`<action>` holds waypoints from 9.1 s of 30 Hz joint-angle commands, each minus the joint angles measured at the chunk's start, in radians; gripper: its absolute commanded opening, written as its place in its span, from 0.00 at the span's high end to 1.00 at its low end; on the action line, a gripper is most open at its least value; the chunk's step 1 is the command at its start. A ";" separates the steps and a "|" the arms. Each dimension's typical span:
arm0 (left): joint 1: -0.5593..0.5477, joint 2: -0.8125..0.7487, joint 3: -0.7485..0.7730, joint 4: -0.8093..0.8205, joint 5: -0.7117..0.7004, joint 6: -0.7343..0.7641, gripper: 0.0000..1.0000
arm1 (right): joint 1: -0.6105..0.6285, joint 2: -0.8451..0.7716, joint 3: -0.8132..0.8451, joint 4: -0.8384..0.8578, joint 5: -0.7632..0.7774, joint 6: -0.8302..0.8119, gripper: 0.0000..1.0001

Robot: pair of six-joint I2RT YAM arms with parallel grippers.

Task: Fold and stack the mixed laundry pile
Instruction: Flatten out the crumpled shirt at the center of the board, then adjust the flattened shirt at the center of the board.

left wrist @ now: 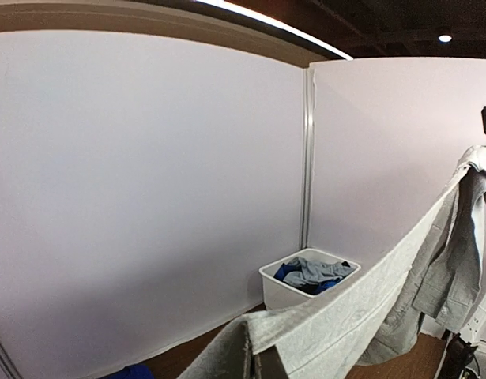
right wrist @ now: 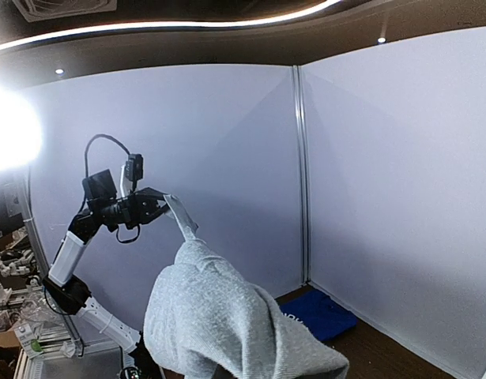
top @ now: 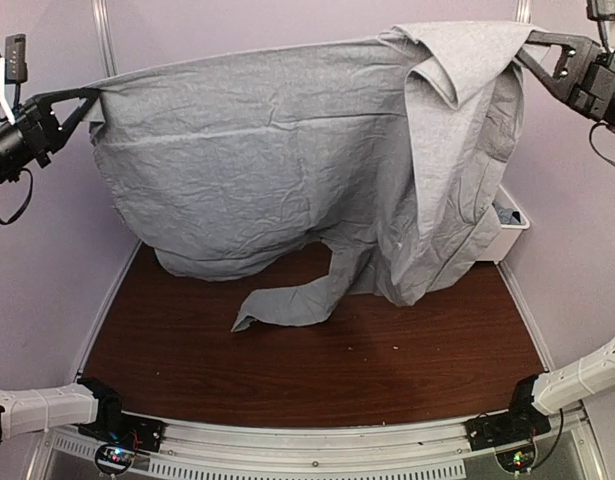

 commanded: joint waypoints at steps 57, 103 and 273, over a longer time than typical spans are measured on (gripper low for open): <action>0.060 0.509 -0.661 0.264 -0.329 -0.099 0.44 | -0.568 0.576 -1.072 0.420 -0.003 0.131 0.27; -0.055 0.555 -0.708 0.255 -0.310 -0.086 0.42 | -0.507 0.618 -0.717 0.408 -0.261 0.099 0.44; -0.986 0.729 -0.567 0.821 0.108 0.112 1.00 | -0.530 0.427 -1.474 0.773 -0.280 0.331 0.60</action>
